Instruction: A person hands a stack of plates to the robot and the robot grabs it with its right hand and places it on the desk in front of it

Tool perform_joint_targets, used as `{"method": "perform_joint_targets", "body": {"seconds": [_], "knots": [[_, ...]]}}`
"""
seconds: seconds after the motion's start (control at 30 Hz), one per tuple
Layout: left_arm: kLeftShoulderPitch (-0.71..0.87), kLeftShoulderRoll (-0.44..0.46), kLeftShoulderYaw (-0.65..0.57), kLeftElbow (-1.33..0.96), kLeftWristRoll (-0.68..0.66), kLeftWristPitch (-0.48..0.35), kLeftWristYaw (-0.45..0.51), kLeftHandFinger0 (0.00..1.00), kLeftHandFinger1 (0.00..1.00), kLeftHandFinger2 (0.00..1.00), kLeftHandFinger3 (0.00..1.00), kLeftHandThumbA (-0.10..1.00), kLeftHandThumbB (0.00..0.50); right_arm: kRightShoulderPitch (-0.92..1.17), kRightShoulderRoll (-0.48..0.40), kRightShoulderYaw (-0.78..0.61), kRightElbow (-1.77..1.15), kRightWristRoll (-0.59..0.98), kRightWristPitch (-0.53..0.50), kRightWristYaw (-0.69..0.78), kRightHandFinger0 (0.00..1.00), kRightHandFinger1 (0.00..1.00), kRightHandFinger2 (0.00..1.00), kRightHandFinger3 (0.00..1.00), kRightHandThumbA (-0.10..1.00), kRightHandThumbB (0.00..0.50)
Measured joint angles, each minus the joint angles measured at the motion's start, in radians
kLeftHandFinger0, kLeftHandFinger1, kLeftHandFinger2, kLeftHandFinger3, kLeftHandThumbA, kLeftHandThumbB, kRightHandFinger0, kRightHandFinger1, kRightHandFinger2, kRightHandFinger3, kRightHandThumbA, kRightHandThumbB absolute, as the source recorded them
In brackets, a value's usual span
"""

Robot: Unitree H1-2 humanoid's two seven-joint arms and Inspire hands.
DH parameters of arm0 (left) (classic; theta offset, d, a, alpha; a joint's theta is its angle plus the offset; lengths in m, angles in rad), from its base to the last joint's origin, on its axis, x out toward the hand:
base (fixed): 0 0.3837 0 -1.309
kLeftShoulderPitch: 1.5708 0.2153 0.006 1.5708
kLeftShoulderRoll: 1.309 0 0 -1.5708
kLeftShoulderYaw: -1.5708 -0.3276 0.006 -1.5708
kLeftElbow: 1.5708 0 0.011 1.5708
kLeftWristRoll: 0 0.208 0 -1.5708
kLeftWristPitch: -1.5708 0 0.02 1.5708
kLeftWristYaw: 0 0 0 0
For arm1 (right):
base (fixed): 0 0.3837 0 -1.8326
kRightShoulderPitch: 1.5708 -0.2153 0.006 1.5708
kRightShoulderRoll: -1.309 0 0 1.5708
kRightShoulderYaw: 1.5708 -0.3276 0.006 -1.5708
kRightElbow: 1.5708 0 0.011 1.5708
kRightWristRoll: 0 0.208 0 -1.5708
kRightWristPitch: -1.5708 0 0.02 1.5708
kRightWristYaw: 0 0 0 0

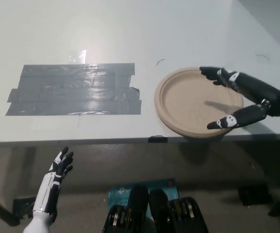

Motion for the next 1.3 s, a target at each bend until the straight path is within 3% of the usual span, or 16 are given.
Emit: {"method": "perform_joint_targets", "body": {"seconds": [0.27, 0.5, 0.57, 0.67, 0.7, 0.73, 0.8, 0.93, 1.07, 1.23, 1.3], "knots": [[-0.027, 0.000, 0.000, 0.003, -0.003, 0.004, 0.000, 1.00, 1.00, 1.00, 1.00, 1.00, 0.231, 0.035, -0.011, -0.092, -0.117, 0.129, 0.008, -0.003, 1.00, 1.00, 1.00, 1.00, 1.00, 0.500], [-0.029, -0.001, 0.000, 0.003, -0.018, 0.004, 0.000, 1.00, 1.00, 1.00, 1.00, 1.00, 0.247, 0.211, -0.020, -0.192, -0.356, 0.250, 0.005, -0.033, 1.00, 1.00, 1.00, 1.00, 1.00, 0.500], [-0.027, -0.001, 0.000, 0.003, -0.023, 0.004, -0.001, 1.00, 1.00, 1.00, 1.00, 1.00, 0.246, 0.294, -0.013, -0.212, -0.434, 0.284, 0.004, -0.042, 1.00, 1.00, 1.00, 1.00, 1.00, 0.471], [-0.019, -0.001, -0.001, 0.000, -0.037, 0.004, -0.011, 1.00, 1.00, 1.00, 1.00, 1.00, 0.246, 0.436, 0.042, -0.245, -0.537, 0.329, -0.004, -0.065, 1.00, 1.00, 1.00, 1.00, 1.00, 0.421], [-0.008, 0.000, -0.001, -0.007, -0.045, 0.004, -0.017, 1.00, 1.00, 1.00, 1.00, 1.00, 0.246, 0.516, 0.101, -0.255, -0.580, 0.344, -0.014, -0.082, 1.00, 1.00, 1.00, 1.00, 1.00, 0.417], [0.001, -0.001, -0.001, -0.011, -0.052, 0.003, -0.024, 1.00, 1.00, 1.00, 1.00, 1.00, 0.246, 0.568, 0.139, -0.258, -0.597, 0.348, -0.019, -0.093, 1.00, 1.00, 1.00, 1.00, 1.00, 0.381], [0.032, -0.001, -0.002, -0.020, -0.069, 0.003, -0.035, 1.00, 1.00, 1.00, 1.00, 1.00, 0.253, 0.671, 0.264, -0.252, -0.566, 0.333, -0.044, -0.121, 1.00, 1.00, 1.00, 1.00, 1.00, 0.378], [0.067, -0.007, -0.006, -0.025, -0.086, 0.003, -0.050, 1.00, 1.00, 1.00, 1.00, 1.00, 0.286, 0.734, 0.391, -0.240, -0.418, 0.274, -0.074, -0.162, 1.00, 1.00, 1.00, 1.00, 1.00, 0.364], [0.078, -0.012, -0.005, -0.041, -0.096, 0.004, -0.053, 1.00, 1.00, 1.00, 1.00, 1.00, 0.302, 0.712, 0.422, -0.240, -0.246, 0.200, -0.095, -0.199, 1.00, 1.00, 1.00, 1.00, 1.00, 0.256], [0.074, -0.012, -0.002, -0.047, -0.105, 0.004, -0.056, 1.00, 1.00, 1.00, 1.00, 1.00, 0.284, 0.665, 0.415, -0.241, -0.131, 0.119, -0.105, -0.227, 1.00, 1.00, 1.00, 1.00, 1.00, 0.287], [0.070, -0.012, -0.002, -0.047, -0.105, 0.003, -0.062, 1.00, 1.00, 1.00, 1.00, 1.00, 0.287, 0.657, 0.415, -0.240, -0.131, 0.099, -0.105, -0.233, 1.00, 1.00, 1.00, 1.00, 1.00, 0.259]]}}
